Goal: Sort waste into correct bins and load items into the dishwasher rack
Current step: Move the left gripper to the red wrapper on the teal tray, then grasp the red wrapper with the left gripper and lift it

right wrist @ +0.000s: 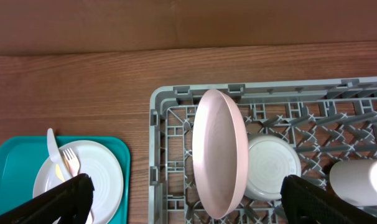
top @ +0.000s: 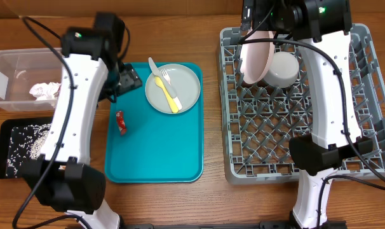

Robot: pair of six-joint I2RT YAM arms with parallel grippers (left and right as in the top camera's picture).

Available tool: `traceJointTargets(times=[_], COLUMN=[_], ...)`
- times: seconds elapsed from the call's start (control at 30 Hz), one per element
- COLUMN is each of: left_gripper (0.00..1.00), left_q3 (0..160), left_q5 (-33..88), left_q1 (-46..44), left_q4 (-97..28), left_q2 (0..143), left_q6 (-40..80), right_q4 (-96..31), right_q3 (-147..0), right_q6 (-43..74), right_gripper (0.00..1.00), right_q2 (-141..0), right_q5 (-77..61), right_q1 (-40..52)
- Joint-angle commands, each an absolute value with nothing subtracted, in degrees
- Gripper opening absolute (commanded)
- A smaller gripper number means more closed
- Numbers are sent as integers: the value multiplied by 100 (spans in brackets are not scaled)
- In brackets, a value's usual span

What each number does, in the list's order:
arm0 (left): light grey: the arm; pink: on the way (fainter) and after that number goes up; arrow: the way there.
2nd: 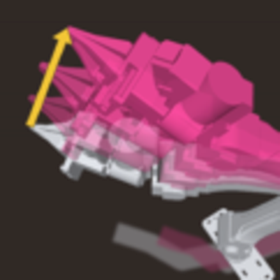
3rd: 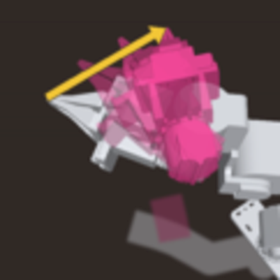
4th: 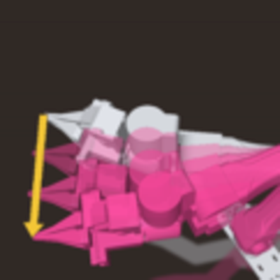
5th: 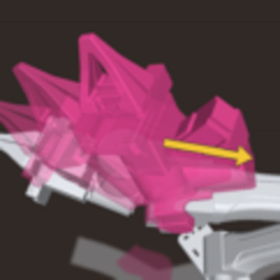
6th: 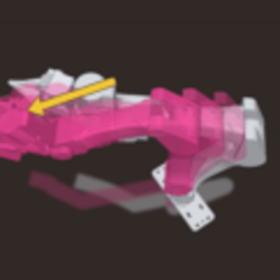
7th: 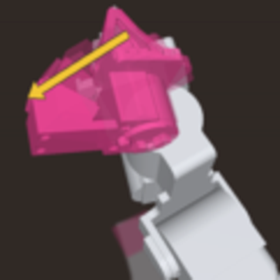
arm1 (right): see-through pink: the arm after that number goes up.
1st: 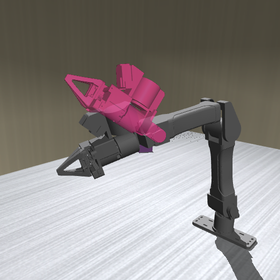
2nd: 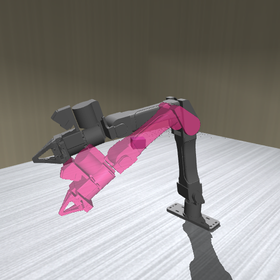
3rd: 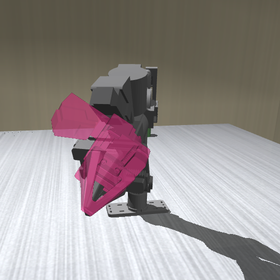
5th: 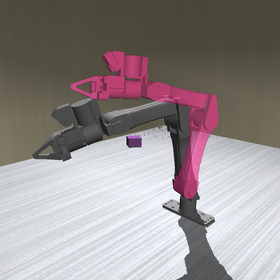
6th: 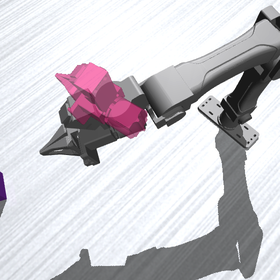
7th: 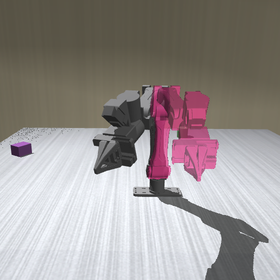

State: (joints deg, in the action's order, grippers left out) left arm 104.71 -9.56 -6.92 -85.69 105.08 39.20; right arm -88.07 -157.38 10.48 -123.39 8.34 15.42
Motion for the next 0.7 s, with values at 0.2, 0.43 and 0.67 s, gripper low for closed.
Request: traceJointTargets(times=[0.2,0.43,0.67], left_gripper=[100,100,95], left_q3=[8527,7653,7183], left_q5=[-821,-5,8], left_q1=[-285,108,69], left_q4=[-6770,-5417,-4917], left_q2=[10641,10661,10661], left_q6=[3667,2773,2751], right_q4=[-8790,-8792,-8790], right_q3=[-15745,-15745,-15745], right_q6=[1041,1041,1041], right_gripper=[100,100,100], right_q2=[-12368,-12368,-12368], right_q5=[897,897,897], right_q1=[1551,1551,1551])
